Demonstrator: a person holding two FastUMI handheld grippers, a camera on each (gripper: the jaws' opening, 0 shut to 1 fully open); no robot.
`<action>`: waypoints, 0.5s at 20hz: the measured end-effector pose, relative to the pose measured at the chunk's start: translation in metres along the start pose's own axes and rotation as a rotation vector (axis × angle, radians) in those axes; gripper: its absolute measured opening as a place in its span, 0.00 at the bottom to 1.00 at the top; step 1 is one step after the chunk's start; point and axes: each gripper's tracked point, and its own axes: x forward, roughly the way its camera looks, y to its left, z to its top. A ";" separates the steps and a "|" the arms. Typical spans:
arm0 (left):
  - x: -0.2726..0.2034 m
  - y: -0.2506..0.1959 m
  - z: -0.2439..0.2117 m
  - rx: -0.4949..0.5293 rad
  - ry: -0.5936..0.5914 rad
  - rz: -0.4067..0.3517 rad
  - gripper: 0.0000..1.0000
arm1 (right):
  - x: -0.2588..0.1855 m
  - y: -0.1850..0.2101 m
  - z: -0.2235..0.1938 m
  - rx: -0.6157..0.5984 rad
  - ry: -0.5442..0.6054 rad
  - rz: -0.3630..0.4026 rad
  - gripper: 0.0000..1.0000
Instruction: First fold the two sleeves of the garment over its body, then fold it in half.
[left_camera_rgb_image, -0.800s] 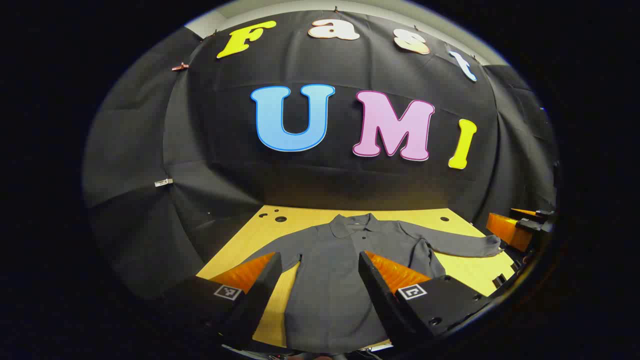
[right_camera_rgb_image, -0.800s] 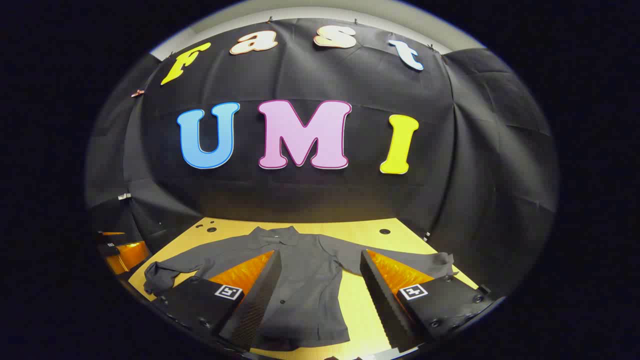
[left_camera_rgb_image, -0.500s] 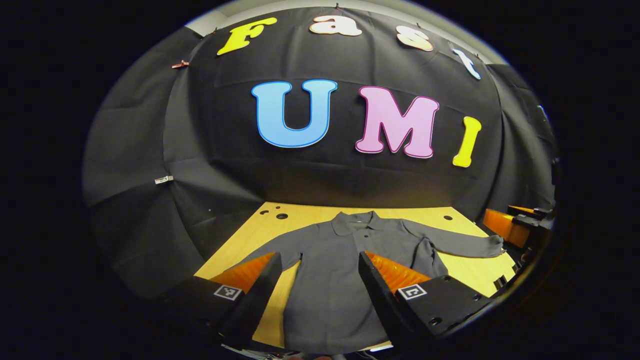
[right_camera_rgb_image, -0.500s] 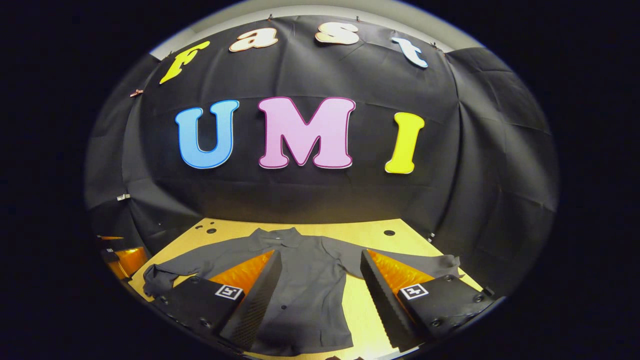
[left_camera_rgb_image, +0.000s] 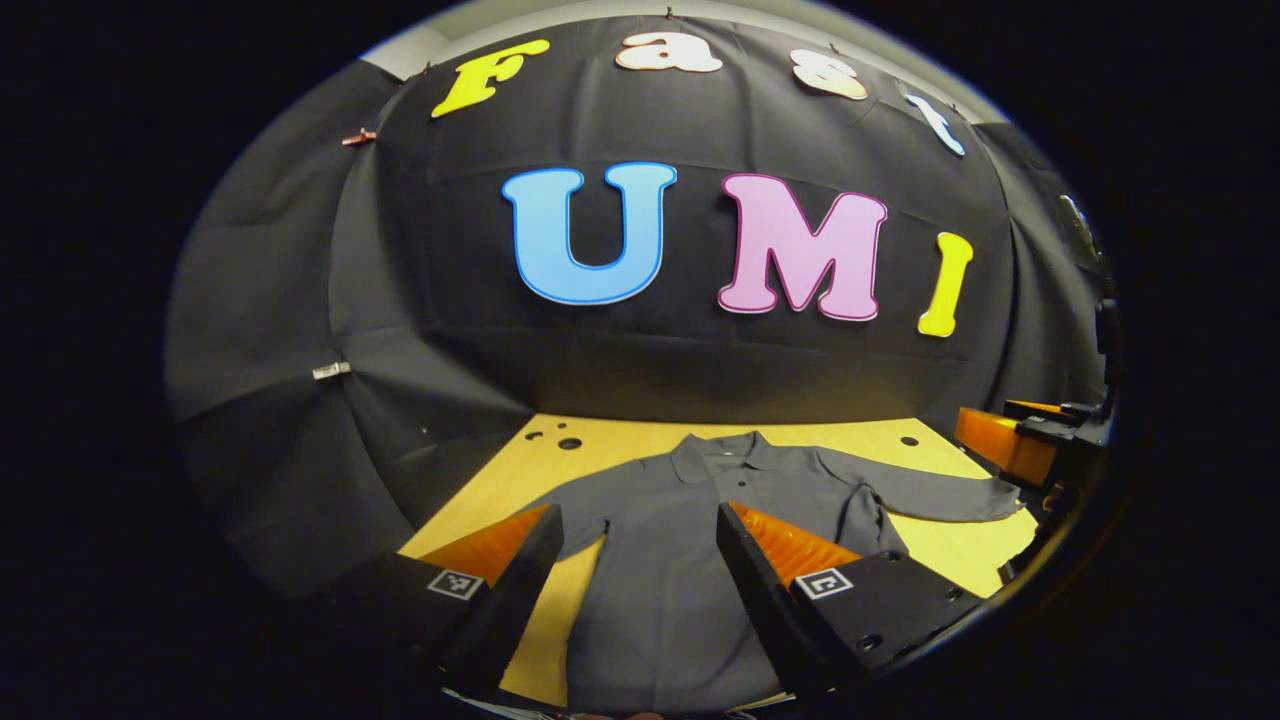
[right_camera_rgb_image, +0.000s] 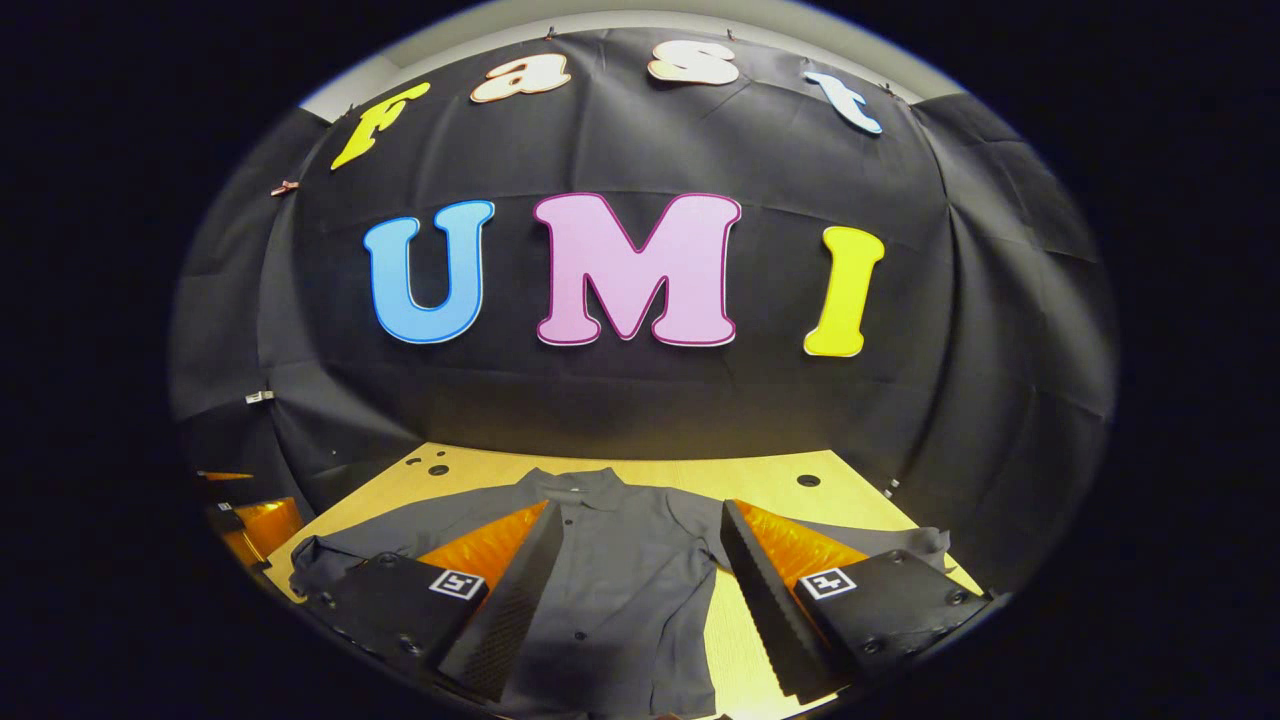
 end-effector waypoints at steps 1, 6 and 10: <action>0.001 -0.002 0.002 -0.001 -0.007 -0.003 0.97 | 0.004 -0.001 -0.003 -0.001 0.007 0.004 0.98; 0.013 -0.006 0.004 -0.001 -0.010 0.022 0.97 | 0.024 -0.029 -0.016 0.012 0.056 -0.034 0.98; 0.020 -0.014 -0.009 -0.005 0.036 0.044 0.97 | 0.042 -0.067 -0.031 0.024 0.106 -0.085 0.98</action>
